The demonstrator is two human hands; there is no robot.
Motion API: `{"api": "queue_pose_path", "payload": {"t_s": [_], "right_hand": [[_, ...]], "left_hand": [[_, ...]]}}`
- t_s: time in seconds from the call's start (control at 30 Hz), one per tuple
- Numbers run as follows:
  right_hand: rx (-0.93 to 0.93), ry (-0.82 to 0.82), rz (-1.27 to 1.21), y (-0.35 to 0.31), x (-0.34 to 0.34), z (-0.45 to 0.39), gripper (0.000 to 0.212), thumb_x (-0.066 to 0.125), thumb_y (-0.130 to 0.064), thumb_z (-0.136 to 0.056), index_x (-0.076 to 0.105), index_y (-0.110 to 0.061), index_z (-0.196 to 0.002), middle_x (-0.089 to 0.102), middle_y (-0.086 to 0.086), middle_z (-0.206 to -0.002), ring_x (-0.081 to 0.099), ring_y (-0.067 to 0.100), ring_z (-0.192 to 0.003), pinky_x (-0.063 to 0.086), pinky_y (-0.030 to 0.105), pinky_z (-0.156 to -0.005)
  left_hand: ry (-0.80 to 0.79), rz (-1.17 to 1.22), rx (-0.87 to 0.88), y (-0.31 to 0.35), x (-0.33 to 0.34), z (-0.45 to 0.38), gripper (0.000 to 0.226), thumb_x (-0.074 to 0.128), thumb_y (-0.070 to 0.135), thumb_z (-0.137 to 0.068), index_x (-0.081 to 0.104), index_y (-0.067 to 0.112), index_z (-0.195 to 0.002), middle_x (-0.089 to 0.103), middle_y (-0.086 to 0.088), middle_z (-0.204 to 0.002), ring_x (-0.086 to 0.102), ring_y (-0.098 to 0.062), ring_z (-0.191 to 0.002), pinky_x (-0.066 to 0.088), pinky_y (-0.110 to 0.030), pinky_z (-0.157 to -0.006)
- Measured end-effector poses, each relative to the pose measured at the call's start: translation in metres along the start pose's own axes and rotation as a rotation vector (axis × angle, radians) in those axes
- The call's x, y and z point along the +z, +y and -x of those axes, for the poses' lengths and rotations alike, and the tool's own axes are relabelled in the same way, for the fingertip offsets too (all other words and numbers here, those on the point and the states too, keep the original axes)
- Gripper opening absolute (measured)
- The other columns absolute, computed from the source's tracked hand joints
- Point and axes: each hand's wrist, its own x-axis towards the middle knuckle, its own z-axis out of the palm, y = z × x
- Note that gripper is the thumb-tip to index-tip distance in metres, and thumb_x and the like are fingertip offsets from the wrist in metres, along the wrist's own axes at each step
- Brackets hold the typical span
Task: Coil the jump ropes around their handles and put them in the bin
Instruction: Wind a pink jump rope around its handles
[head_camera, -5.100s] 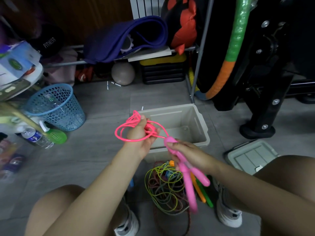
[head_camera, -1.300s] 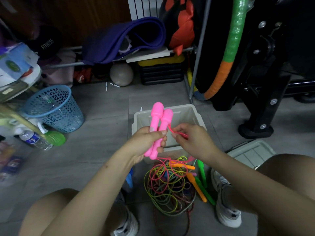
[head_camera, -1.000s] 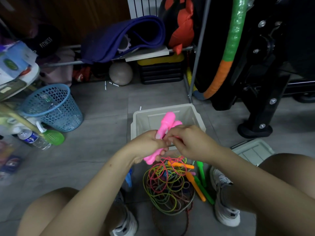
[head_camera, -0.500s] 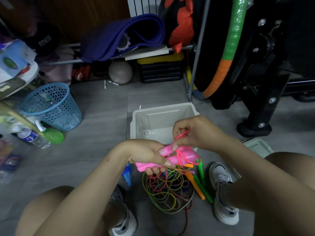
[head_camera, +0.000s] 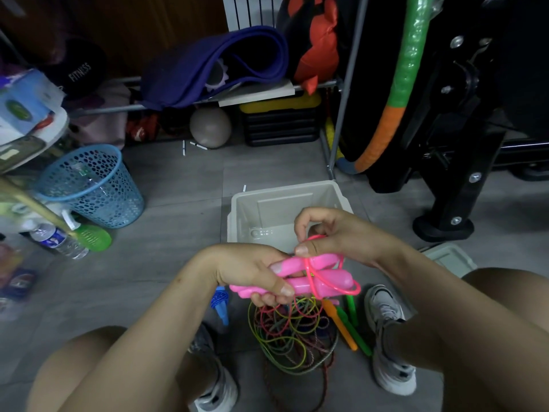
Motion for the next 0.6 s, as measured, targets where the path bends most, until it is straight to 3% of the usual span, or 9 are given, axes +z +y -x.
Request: {"api": "queue_pose_path", "payload": {"t_s": [0.07, 0.13, 0.3, 0.43, 0.6], "right_hand": [[-0.034, 0.07, 0.008, 0.0034, 0.0021, -0.0018, 0.017, 0.08, -0.027, -0.065, 0.064, -0.027, -0.068, 0.056, 0.013, -0.074, 0.048, 0.026, -0.069, 0.038, 0.034, -0.061], [-0.096, 0.154, 0.072, 0.0067, 0.0011, -0.0026, 0.015, 0.08, -0.025, -0.064, 0.067, -0.027, -0.069, 0.062, -0.002, -0.075, 0.055, 0.021, -0.073, 0.044, 0.032, -0.069], [-0.181, 0.195, 0.189, 0.0064, 0.0015, 0.0012, 0.026, 0.081, -0.028, -0.065, 0.067, -0.025, -0.088, 0.061, -0.021, -0.086, 0.059, -0.001, -0.083, 0.044, 0.013, -0.076], [-0.18, 0.191, 0.246, 0.0041, -0.0015, 0.0042, 0.039, 0.08, -0.031, -0.068, 0.067, -0.023, -0.104, 0.064, -0.014, -0.1, 0.061, 0.003, -0.096, 0.045, 0.015, -0.082], [-0.237, 0.245, 0.416, 0.007, 0.0002, 0.0067, 0.059, 0.073, -0.054, -0.06, 0.06, -0.036, -0.115, 0.057, -0.007, -0.113, 0.052, 0.003, -0.112, 0.036, 0.013, -0.096]], "left_hand": [[0.044, 0.005, 0.006, -0.002, -0.0009, -0.0002, 0.012, 0.049, -0.001, -0.094, 0.053, 0.007, -0.086, 0.054, 0.006, -0.066, 0.047, -0.004, -0.055, 0.039, -0.014, -0.048], [0.085, 0.073, 0.016, -0.0041, -0.0018, -0.001, 0.017, 0.047, -0.002, -0.095, 0.055, 0.008, -0.084, 0.053, 0.005, -0.066, 0.046, -0.004, -0.054, 0.038, -0.014, -0.047], [0.114, 0.269, 0.078, -0.0064, -0.0027, -0.0015, 0.005, 0.05, 0.006, -0.088, 0.054, 0.007, -0.092, 0.053, 0.001, -0.069, 0.046, -0.005, -0.055, 0.036, -0.013, -0.046], [0.14, 0.367, 0.1, -0.0053, -0.0015, -0.0035, 0.015, 0.051, 0.008, -0.087, 0.051, 0.003, -0.101, 0.052, 0.001, -0.068, 0.044, -0.004, -0.053, 0.035, -0.012, -0.044], [0.156, 0.473, 0.118, -0.0027, -0.0024, -0.0036, 0.019, 0.051, 0.012, -0.089, 0.054, 0.002, -0.105, 0.05, 0.001, -0.066, 0.043, -0.004, -0.049, 0.034, -0.011, -0.039]]}}
